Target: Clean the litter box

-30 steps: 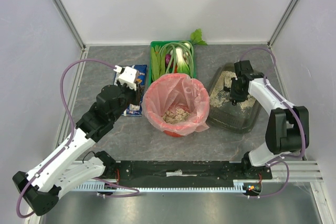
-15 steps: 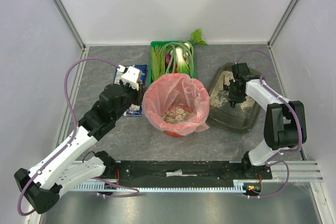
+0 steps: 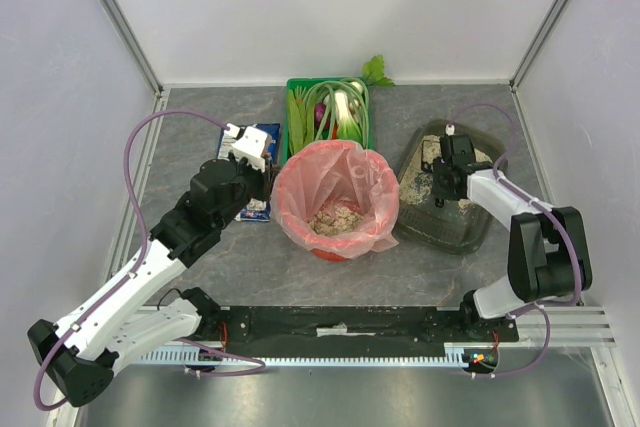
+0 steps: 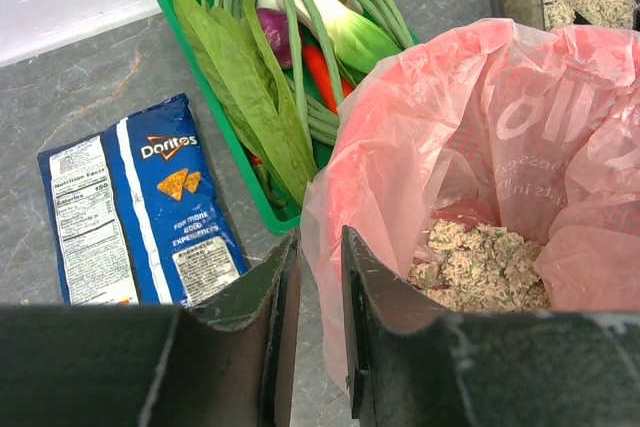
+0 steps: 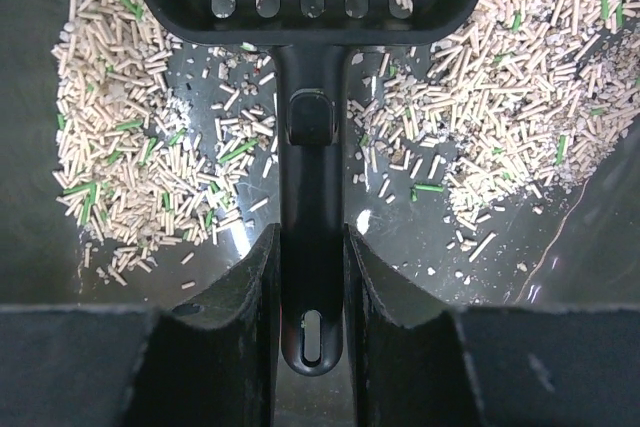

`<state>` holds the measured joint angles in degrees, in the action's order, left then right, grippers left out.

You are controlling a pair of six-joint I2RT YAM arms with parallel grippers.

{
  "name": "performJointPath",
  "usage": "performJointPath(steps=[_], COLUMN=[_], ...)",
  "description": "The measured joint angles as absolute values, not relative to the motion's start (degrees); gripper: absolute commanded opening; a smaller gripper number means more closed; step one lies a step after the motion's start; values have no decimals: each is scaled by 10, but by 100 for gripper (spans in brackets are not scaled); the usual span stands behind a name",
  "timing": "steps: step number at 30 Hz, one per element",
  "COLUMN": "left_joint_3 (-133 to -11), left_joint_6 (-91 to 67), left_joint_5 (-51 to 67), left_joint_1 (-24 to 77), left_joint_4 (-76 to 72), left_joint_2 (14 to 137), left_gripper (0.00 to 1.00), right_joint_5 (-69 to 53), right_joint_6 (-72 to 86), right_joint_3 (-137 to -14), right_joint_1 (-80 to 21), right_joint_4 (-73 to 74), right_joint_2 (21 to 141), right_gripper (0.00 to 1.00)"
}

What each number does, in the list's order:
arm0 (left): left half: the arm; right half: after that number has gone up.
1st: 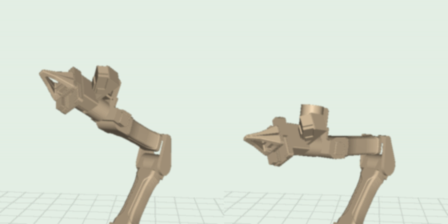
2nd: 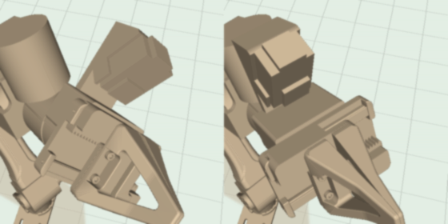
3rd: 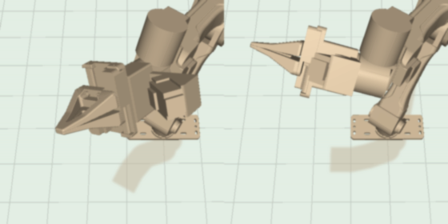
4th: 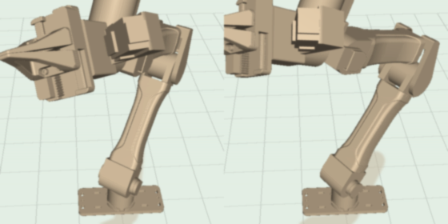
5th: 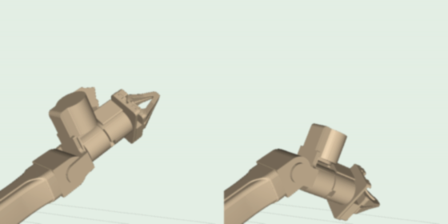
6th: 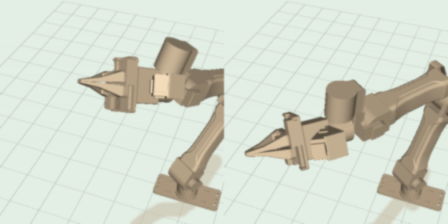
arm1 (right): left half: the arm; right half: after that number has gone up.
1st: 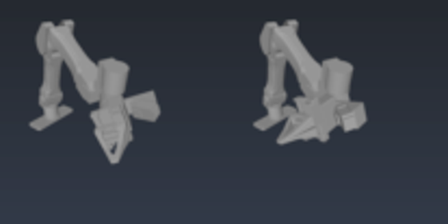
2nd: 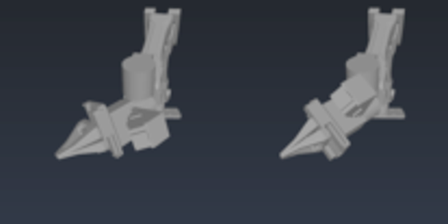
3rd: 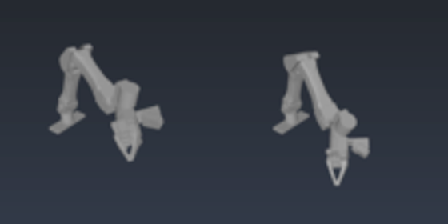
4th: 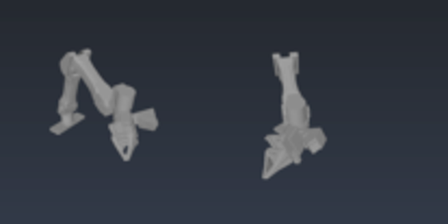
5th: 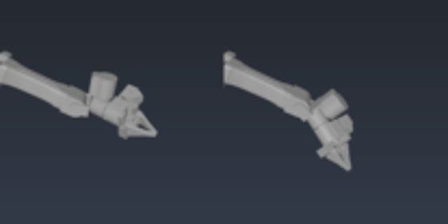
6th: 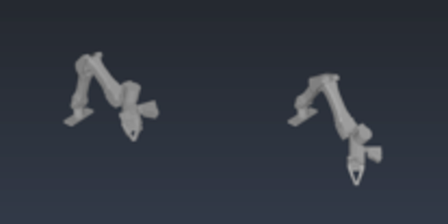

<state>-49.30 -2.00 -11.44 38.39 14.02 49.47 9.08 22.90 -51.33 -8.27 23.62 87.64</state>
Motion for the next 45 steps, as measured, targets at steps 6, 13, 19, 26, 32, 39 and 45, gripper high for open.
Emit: performJointPath(steps=[6,13,19,26,32,39,45], left_joint_3=[-493,-493,-493,-493,-493,-493,-493], left_joint_6=[-20,-20,-20,-20,-20,-20,-20], left_joint_5=[-109,-101,-98,-98,-98,-98,-98], left_joint_1=[384,384,384,384,384,384,384], left_joint_4=[140,140,140,140,140,140,140], left_joint_2=[495,495,498,503,508,512,519], left_gripper=[29,29,28,28,28,28,27], right_joint_5=[84,87,90,90,90,93,109], right_joint_6=[229,225,225,231,250,284,292], right_joint_3=[-470,-444,-424,-413,-412,-386,-374], right_joint_1=[-84,-84,-84,-84,-84,-85,-89], right_joint_4=[192,167,164,169,195,233,262], right_joint_2=[824,768,718,676,623,545,521], right_gripper=[0,0,0,0,0,0,0])
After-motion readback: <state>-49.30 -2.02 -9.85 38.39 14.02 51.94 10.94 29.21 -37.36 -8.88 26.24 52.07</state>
